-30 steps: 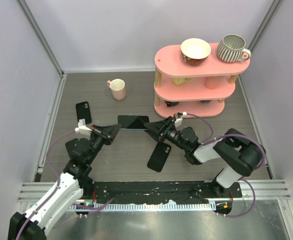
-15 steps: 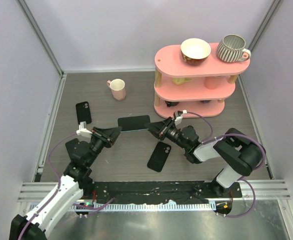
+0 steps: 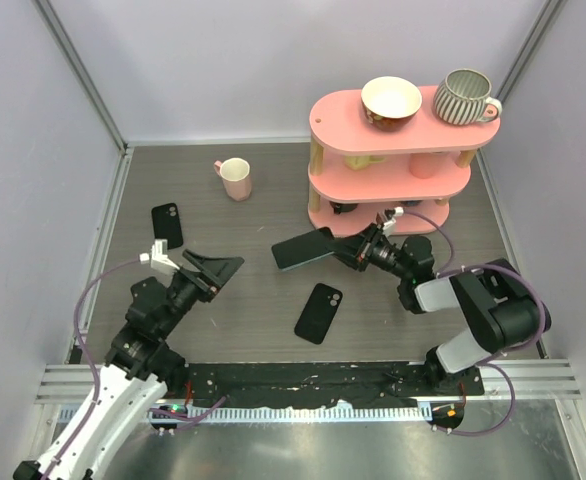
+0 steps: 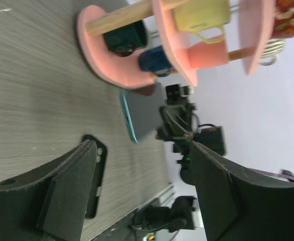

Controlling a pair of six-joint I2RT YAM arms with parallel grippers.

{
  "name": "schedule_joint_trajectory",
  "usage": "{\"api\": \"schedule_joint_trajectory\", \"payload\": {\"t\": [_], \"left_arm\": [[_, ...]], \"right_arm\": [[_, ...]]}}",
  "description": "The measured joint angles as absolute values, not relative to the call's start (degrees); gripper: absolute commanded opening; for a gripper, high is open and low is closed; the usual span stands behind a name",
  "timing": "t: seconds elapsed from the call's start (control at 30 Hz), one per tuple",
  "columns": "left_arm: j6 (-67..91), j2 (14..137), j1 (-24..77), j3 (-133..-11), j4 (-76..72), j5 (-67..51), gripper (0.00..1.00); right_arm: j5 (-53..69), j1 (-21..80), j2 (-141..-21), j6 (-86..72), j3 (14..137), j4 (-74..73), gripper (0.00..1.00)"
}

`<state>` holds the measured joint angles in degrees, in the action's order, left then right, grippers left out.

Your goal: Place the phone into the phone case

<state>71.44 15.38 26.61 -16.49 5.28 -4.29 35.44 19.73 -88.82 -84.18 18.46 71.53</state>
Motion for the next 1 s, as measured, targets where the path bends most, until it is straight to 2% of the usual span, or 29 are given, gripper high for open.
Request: {"api": "schedule_joint_trajectory", "payload": {"t": [0.1, 0.17, 0.23, 0.33, 0.43, 0.67, 1.0], "left_arm": [[66.78, 20.01, 26.61, -21.43, 11.79, -4.08, 0.74], [63.77, 25.21, 26.61, -24.14, 15.03, -4.40, 0.72], [60.99, 30.72, 26.61, -26.00, 17.12, -5.37, 0.70], [56.40, 39.99, 26.61, -28.97, 19.75, -8.03, 0.66], [53.23, 47.88, 26.65, -31.18, 20.93, -10.57, 0.64], [50.46, 60.20, 32.47, -33.54, 18.65, -12.93, 0.61], [51.00, 67.05, 34.98, -33.76, 11.60, -15.94, 0.61]], "right_arm": [[44.29, 19.84, -85.08, -82.85, 17.89, 69.12, 0.01], [49.23, 20.16, -79.66, -78.78, 17.96, 61.21, 0.01], [50.52, 20.51, -72.51, -69.69, 19.97, 43.62, 0.01], [46.19, 20.67, -65.34, -51.88, 29.67, 9.80, 0.01], [43.97, 20.05, -63.40, -42.37, 36.60, -8.21, 0.01], [43.64, 20.03, -67.55, -35.64, 38.46, -26.26, 0.01], [42.54, 20.03, -71.29, -32.16, 42.63, -35.77, 0.01]]}}
